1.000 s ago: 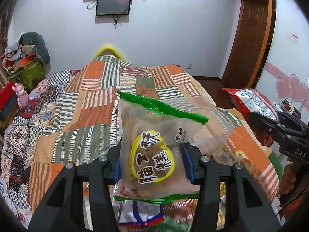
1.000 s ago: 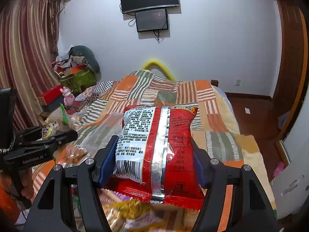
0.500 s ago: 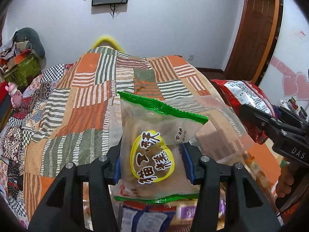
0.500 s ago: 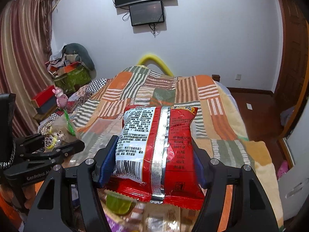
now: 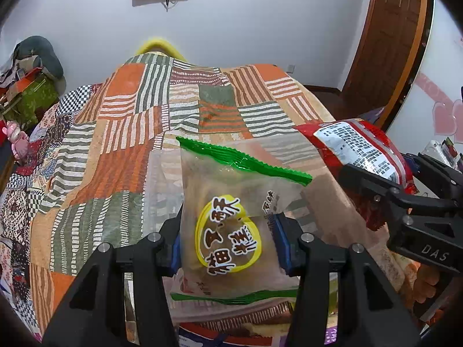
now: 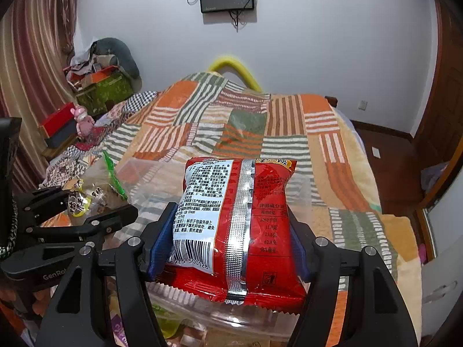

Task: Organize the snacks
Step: 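Carry both bags over the clear box and release them inside, then grasp the cream biscuit pack with the right tool while the left grasps the orange pastry bag, then lower both held packs into the clear box and open both tools, then grasp the square cracker pack with the right tool while the left grasps the blue-white bag, then carry both packs over the clear box and release them inside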

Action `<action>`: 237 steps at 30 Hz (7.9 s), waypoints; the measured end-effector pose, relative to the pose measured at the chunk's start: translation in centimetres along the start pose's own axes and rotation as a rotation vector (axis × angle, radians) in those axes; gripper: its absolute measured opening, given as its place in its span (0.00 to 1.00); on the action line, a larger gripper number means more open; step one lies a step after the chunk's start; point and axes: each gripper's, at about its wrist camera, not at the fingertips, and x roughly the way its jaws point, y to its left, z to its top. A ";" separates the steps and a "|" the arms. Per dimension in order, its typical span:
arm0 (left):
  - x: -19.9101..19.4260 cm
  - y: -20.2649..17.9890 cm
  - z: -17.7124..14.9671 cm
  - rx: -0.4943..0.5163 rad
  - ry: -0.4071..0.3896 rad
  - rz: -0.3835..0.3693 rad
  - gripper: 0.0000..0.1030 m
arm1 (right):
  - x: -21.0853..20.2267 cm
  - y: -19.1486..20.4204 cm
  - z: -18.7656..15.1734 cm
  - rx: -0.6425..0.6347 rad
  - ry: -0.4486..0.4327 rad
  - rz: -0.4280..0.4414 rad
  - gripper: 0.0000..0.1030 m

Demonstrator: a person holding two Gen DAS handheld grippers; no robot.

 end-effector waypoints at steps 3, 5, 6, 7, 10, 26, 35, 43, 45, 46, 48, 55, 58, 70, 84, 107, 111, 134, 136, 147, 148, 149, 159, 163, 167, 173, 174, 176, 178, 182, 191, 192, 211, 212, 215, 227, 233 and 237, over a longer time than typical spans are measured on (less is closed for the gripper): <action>0.4 0.2 0.0 -0.006 0.021 -0.008 0.49 | 0.7 -0.1 0.1 0.000 0.031 0.012 0.63; 0.7 0.4 -0.1 -0.016 0.038 -0.016 0.49 | 1.1 0.1 0.0 -0.014 0.055 0.017 0.64; 0.6 0.4 -0.2 -0.015 0.041 -0.024 0.49 | 1.2 0.2 0.1 -0.018 0.060 0.016 0.65; 0.4 0.3 -0.3 -0.010 0.036 -0.029 0.50 | 1.2 0.1 0.1 -0.018 0.061 0.014 0.65; -0.6 -0.1 -0.5 0.024 0.007 -0.022 0.54 | 0.6 -0.1 0.0 -0.003 0.052 0.029 0.67; -10.5 2.5 -1.8 0.022 -0.127 0.005 0.72 | -6.5 -0.4 -0.4 -0.043 -0.061 -0.021 0.75; -12.5 6.7 -5.8 -0.005 -0.067 0.070 0.75 | -9.4 -2.2 -3.4 0.010 -0.046 -0.035 0.81; -11.4 9.9 -9.8 -0.074 0.017 0.088 0.75 | -9.9 -4.0 -7.4 0.064 0.021 -0.107 0.81; -10.6 10.5 -10.7 -0.093 0.046 0.095 0.75 | -9.7 -4.6 -8.2 0.074 0.042 -0.130 0.81; -10.2 10.7 -11.2 -0.098 0.056 0.100 0.75 | -9.8 -4.9 -8.5 0.078 0.049 -0.135 0.81; -9.4 11.2 -12.1 -0.105 0.077 0.110 0.75 | -9.3 -5.6 -9.2 0.098 0.073 -0.140 0.81; -6.8 12.3 -12.9 -0.126 0.133 0.106 0.75 | -8.4 -6.9 -11.5 0.147 0.149 -0.160 0.81; -5.7 12.5 -12.5 -0.135 0.132 0.097 0.75 | -7.6 -7.1 -12.0 0.165 0.175 -0.158 0.81; -1.4 13.7 -12.1 -0.203 0.164 0.106 0.74 | -6.2 -6.4 -12.9 0.168 0.201 -0.121 0.48; -4.5 12.8 -11.5 -0.224 0.111 0.065 0.51 | -7.1 -5.8 -12.2 0.157 0.181 -0.093 0.30; -13.3 5.3 -5.2 -0.074 -0.105 0.000 0.51 | -10.9 -1.7 -4.1 0.051 -0.072 -0.008 0.30; -12.8 4.2 -4.2 -0.058 -0.114 -0.019 0.51 | -10.0 -0.6 -2.8 0.029 -0.089 0.011 0.30; -3.9 2.0 -1.6 -0.016 -0.041 -0.048 0.51 | -1.1 2.9 -0.6 -0.081 0.043 0.062 0.30; -3.2 2.1 -1.7 -0.027 -0.034 -0.048 0.51 | -0.4 3.1 -0.5 -0.095 0.064 0.066 0.30; -0.8 1.9 -2.0 -0.026 0.006 -0.036 0.51 | 2.0 3.7 -0.6 -0.113 0.154 0.110 0.31; -0.8 1.9 -2.1 -0.026 0.007 -0.035 0.52 | 2.1 3.7 -0.6 -0.109 0.159 0.111 0.31; -0.8 1.9 -2.2 -0.028 0.011 -0.036 0.52 | 2.1 3.6 -0.6 -0.104 0.165 0.113 0.32; -4.3 2.5 -2.1 -0.045 -0.034 -0.052 0.63 | -0.9 3.0 -0.5 -0.112 0.095 0.070 0.56; -6.3 2.7 -2.4 -0.038 -0.050 -0.043 0.67 | -2.9 2.8 -0.5 -0.124 0.055 0.052 0.58; -8.3 2.9 -3.3 -0.021 -0.053 -0.025 0.72 | -4.9 2.4 -1.0 -0.138 0.022 0.027 0.59; -10.3 3.4 -5.4 -0.021 -0.044 0.001 0.75 | -7.3 1.4 -2.5 -0.112 0.007 0.015 0.59; -10.5 3.5 -5.7 -0.023 -0.038 0.003 0.75 | -7.5 1.4 -2.8 -0.108 0.008 0.012 0.59; -10.8 3.7 -6.6 -0.027 -0.028 0.007 0.75 | -7.8 1.1 -3.4 -0.104 0.015 0.005 0.59; -10.8 3.8 -7.4 -0.032 -0.011 0.006 0.75 | -8.1 0.9 -3.9 -0.099 0.020 -0.003 0.59; -9.9 3.7 -9.2 -0.025 0.047 0.003 0.75 | -8.3 0.2 -5.3 -0.081 0.047 -0.013 0.59; -7.8 2.2 -11.7 -0.040 0.130 -0.050 0.75 | -7.7 -1.7 -8.4 -0.026 0.123 -0.019 0.60; -7.5 1.9 -11.9 -0.033 0.135 -0.050 0.75 | -7.3 -1.7 -8.8 -0.028 0.137 -0.024 0.60; -2.5 2.1 -13.8 -0.063 0.206 -0.033 0.63 | -2.5 -0.3 -10.3 -0.037 0.241 0.017 0.60; -2.2 2.1 -13.9 -0.065 0.210 -0.033 0.62 | -2.5 -0.1 -10.3 -0.043 0.237 0.009 0.56; -2.4 2.5 -13.9 -0.081 0.191 -0.045 0.57 | -2.7 -0.3 -10.3 -0.040 0.231 0.020 0.52; -6.3 2.1 -13.1 -0.079 0.110 -0.054 0.54 | -4.7 -1.1 -10.2 -0.001 0.188 0.018 0.52; -8.1 2.1 -11.5 -0.089 0.061 -0.048 0.54 | -6.9 -1.1 -9.3 0.004 0.131 0.013 0.52; -9.5 1.8 -10.0 -0.083 0.015 -0.055 0.54 | -8.6 -1.0 -8.0 -0.005 0.071 0.006 0.52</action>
